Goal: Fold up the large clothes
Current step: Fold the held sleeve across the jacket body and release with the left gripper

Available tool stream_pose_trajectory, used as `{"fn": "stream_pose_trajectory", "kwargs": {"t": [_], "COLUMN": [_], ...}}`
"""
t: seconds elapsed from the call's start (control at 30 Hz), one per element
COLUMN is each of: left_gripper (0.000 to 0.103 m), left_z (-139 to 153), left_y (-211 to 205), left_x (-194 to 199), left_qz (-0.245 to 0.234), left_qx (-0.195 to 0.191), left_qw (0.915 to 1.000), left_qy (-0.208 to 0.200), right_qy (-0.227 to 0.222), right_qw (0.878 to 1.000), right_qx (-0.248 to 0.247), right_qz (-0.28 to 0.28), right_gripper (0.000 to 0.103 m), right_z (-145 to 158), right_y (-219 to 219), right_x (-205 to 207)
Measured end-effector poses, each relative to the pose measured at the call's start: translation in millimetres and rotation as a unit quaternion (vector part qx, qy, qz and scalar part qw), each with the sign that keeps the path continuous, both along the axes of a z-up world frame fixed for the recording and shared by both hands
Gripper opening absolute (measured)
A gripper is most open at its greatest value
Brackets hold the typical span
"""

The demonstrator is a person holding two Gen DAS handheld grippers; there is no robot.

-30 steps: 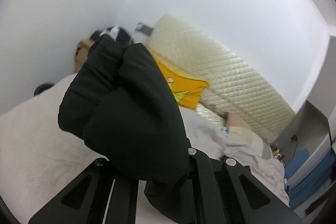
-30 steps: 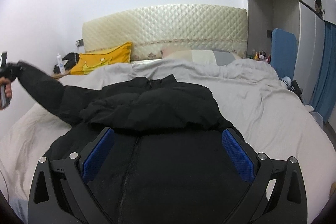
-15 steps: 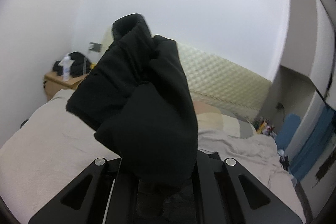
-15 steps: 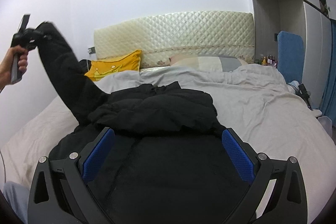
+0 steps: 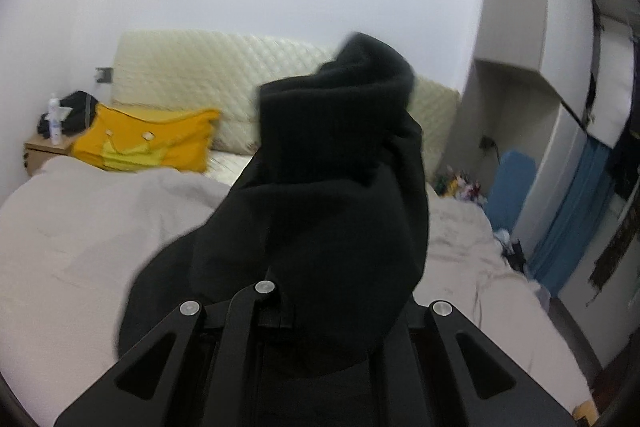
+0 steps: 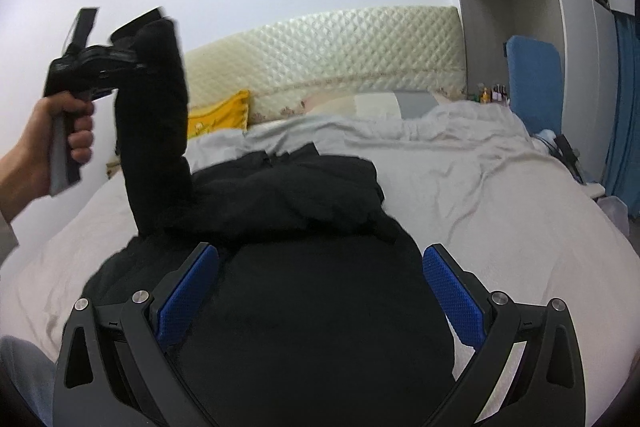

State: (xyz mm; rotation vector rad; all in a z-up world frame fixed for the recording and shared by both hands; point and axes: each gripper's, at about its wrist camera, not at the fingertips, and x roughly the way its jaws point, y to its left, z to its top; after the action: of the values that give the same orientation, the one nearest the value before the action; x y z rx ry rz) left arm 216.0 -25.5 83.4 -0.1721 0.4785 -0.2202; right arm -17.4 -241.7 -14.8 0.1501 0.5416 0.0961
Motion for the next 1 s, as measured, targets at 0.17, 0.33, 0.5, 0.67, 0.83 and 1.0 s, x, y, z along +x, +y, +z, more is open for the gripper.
{"fn": "stream_pose_trajectory", "kwargs": {"t": [0.17, 0.33, 0.5, 0.67, 0.83, 1.0], "left_gripper": [0.009, 0.009, 0.010, 0.010, 0.012, 0.014], "left_z": [-56.7, -110.2, -163.0, -203.0, -223.2, -214.3], "left_y": [-54.6, -85.4, -94.1, -105.0, -108.9, -112.3], "left_x": [15.1, 40.9, 48.9, 66.9, 69.7, 62.4], "left_qz": [-0.027, -0.043, -0.060, -0.062, -0.055, -0.055], "left_qx": [0.015, 0.040, 0.075, 0.083, 0.096, 0.120], "left_qw": [0.9991, 0.9966, 0.9920, 0.9877, 0.9863, 0.9835], "left_qy": [0.028, 0.058, 0.083, 0.117, 0.122, 0.124], "right_qy": [-0.005, -0.014, -0.011, -0.004, 0.006, 0.019], "right_qw": [1.000, 1.000, 0.999, 0.999, 0.999, 0.999], "right_qx": [-0.008, -0.001, 0.020, 0.028, 0.037, 0.040], "right_qz": [-0.004, -0.019, -0.022, -0.025, -0.022, -0.012], "right_gripper": [0.103, 0.103, 0.103, 0.103, 0.103, 0.103], "right_z": [-1.3, -1.4, -6.0, -12.0, -19.4, -27.3], "right_y": [-2.5, -16.0, -27.0, -33.1, -34.9, -31.7], "right_x": [-4.0, -2.1, 5.0, 16.0, 22.8, 31.3]}}
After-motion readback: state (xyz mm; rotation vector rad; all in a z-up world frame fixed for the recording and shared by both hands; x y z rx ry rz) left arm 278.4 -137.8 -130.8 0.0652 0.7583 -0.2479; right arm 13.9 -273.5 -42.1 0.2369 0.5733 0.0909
